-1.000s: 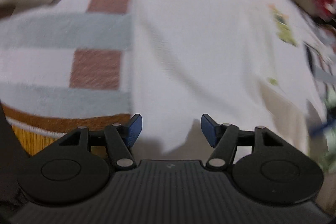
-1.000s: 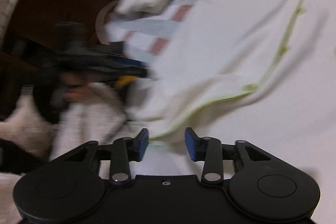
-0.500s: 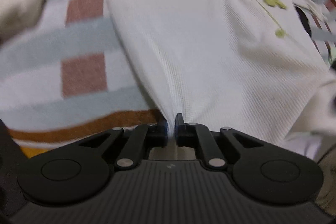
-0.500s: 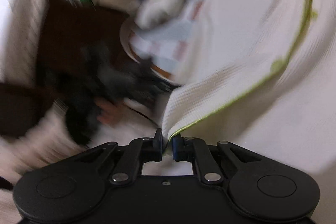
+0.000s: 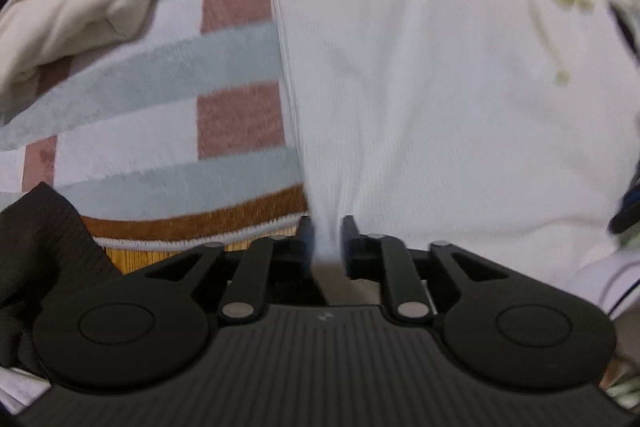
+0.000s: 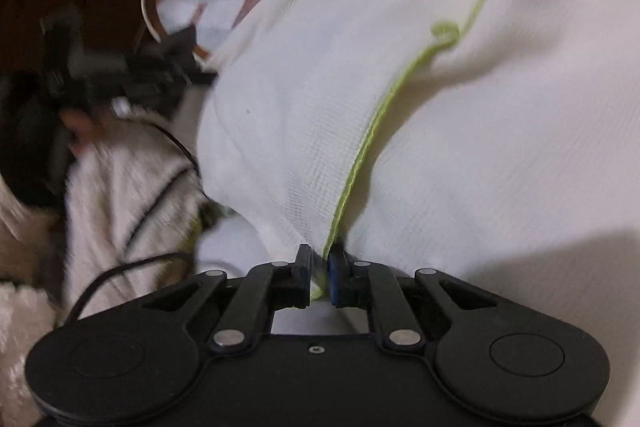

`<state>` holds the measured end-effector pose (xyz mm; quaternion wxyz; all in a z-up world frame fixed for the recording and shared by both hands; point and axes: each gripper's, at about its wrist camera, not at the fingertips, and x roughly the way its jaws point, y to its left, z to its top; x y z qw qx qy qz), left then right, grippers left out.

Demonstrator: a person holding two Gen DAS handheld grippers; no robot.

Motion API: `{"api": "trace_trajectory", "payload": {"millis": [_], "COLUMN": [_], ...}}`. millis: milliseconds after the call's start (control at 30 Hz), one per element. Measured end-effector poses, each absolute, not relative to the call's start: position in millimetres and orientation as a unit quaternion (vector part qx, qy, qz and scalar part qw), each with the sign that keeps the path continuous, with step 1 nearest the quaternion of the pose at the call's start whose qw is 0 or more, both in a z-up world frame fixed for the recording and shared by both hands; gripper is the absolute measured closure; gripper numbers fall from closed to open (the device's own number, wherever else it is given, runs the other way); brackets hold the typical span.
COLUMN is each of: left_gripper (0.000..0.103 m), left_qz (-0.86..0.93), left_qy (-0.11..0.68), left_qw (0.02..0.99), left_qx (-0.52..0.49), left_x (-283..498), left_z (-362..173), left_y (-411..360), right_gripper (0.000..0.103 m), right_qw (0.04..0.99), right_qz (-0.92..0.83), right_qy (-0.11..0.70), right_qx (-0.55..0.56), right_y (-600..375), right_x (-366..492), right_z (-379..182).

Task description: Fold clothes

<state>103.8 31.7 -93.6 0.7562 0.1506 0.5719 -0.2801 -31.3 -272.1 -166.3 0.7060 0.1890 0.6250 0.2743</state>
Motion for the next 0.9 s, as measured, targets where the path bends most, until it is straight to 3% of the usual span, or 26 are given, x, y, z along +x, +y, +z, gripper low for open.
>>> {"api": "trace_trajectory", "payload": {"millis": [100, 167, 300, 600, 900], "left_gripper": [0.061, 0.052, 0.048, 0.048, 0.042], "left_qz": [-0.292, -0.294, -0.237, -0.109, -0.083], "left_qy": [0.541, 0.511, 0.466, 0.437, 0.387], "left_qw": [0.787, 0.807, 0.845, 0.875, 0.91], "left_qx": [0.046, -0.024, -0.112, -0.18, -0.126], "left_x": [105.0, 109.6, 147.1, 260.2, 315.1], "left_z": [-63.9, -48.2, -50.3, -107.7, -148.5], "left_y": [40.2, 43.7, 33.3, 14.5, -6.3], "right_gripper": [0.08, 0.06, 0.059, 0.057, 0.056], "right_qw": [0.709, 0.729, 0.782, 0.846, 0.895], "right_qz": [0.272, 0.264, 0.227, 0.145, -0.008], "right_qy": [0.633, 0.616, 0.571, 0.511, 0.442], "right_qx": [0.154, 0.142, 0.099, 0.031, 0.055], "right_y": [-278.9, -287.7, -293.8, -301.1, -420.5], "right_x": [-26.8, -16.6, 26.0, 153.7, 221.4], "right_z": [-141.7, -120.1, -86.4, -41.2, -91.4]}}
